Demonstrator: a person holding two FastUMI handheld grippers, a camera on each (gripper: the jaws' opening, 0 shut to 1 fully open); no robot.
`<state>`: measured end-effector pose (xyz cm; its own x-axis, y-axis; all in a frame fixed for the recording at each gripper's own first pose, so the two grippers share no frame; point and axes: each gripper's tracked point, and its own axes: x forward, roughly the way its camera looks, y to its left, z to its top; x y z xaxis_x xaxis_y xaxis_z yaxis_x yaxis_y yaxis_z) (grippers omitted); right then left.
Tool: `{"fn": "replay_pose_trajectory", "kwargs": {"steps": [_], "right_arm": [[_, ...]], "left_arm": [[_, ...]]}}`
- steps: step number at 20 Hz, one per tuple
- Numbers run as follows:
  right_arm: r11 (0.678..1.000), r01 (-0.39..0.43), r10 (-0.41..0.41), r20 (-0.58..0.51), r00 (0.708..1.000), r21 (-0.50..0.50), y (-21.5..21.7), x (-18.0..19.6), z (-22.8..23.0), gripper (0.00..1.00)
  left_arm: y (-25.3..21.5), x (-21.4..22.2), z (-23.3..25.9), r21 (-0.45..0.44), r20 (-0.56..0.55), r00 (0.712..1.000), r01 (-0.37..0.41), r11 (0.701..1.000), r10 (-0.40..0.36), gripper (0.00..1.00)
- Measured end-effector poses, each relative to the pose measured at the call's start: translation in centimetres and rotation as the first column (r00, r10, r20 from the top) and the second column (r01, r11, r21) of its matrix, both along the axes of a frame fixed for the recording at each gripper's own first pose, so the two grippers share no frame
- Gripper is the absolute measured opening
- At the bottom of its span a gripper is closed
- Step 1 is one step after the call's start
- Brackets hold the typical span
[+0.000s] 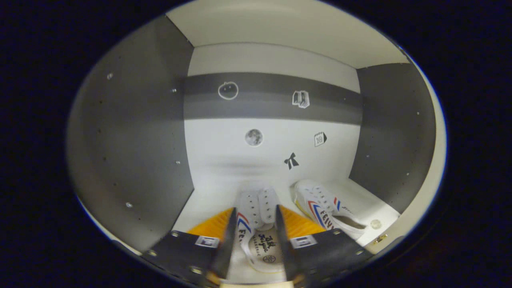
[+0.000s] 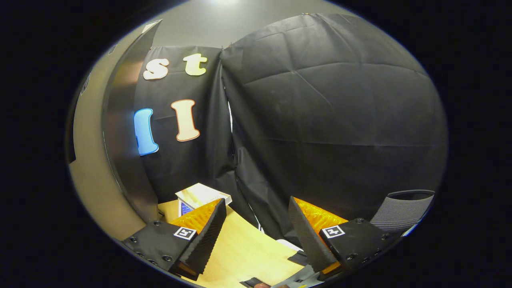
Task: Grab one shoe with the right hand and put it into the shoe cabinet, grab the other shoe with the left hand and put it into the shoe cabinet; then close the right door with the right hand and the left door with the left hand.
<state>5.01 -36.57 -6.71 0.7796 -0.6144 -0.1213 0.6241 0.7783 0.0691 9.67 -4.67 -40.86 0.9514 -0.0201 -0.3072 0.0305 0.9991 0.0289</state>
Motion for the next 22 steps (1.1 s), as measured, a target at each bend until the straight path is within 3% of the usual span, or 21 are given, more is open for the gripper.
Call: {"fn": "replay_pose_trajectory", "kwargs": {"steps": [2,11,17,22], "right_arm": [[1.0,-0.019,0.019,0.011,1.0,-0.011,0.6,0.5,1.3,0.98],[0.986,-0.155,0.159,0.068,0.985,-0.053,5.1,1.1,9.4,0.98],[0.976,-0.217,0.22,0.157,0.963,-0.036,7.9,-0.1,14.6,0.98],[0.966,-0.241,0.254,0.187,0.949,-0.09,9.2,-0.5,16.8,0.98]], "left_arm": [[-0.3,-1.9,2.4,0.069,0.061,0.998,0.001,0.998,-0.005,0.98],[-3.0,-17.3,13.7,0.09,0.286,0.956,0.039,0.995,-0.064,0.98],[-3.0,-25.0,13.4,0.104,0.273,0.961,0.026,0.994,-0.053,0.98],[-4.5,-31.8,8.3,0.024,0.201,0.976,0.078,0.997,-0.081,0.97]]}}
